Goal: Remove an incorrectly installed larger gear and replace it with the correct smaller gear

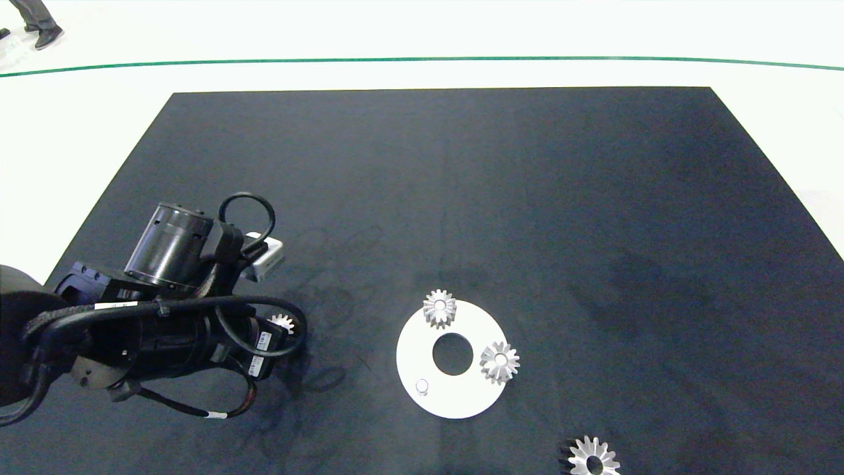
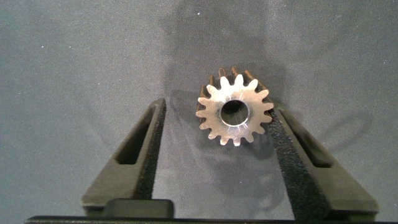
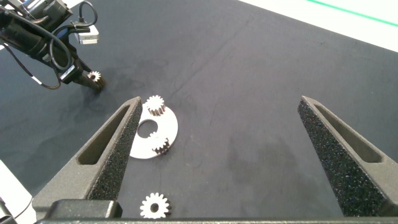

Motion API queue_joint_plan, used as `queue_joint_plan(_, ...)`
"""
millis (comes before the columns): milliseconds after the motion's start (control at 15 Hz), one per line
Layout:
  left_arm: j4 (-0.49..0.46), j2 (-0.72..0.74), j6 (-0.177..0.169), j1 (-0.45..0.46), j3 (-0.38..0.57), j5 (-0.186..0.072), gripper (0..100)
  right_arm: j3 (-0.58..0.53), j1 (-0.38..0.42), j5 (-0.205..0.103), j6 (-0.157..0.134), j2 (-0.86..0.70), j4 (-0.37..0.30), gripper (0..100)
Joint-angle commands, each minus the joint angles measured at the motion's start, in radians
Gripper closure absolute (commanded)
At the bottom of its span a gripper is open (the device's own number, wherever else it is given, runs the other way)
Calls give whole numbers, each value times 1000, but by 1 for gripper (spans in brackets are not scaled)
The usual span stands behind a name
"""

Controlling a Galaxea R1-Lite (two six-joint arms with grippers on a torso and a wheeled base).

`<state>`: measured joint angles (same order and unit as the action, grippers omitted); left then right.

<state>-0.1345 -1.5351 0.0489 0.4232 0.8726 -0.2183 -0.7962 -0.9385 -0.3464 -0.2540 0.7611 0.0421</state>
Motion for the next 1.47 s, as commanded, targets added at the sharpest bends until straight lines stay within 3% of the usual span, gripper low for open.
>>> queue_joint_plan(67, -1, 0, 0, 2, 0, -3, 43, 0, 1, 0, -2, 4, 1, 0)
queue_joint_plan(667, -1, 20, -3, 11, -17, -4, 61, 5, 0, 0, -2, 4, 1, 0)
queue_joint_plan(867, 33, 59, -34, 39, -63, -3, 67, 8, 0, 0, -2, 6, 1, 0)
queue_joint_plan(1133, 36, 182, -44, 152, -119, -10, 74, 17, 0, 1, -2, 9, 1, 0)
queue_joint_plan(1467, 24, 210, -49, 390, -107, -12, 85, 23, 0, 1, -2, 12, 1, 0)
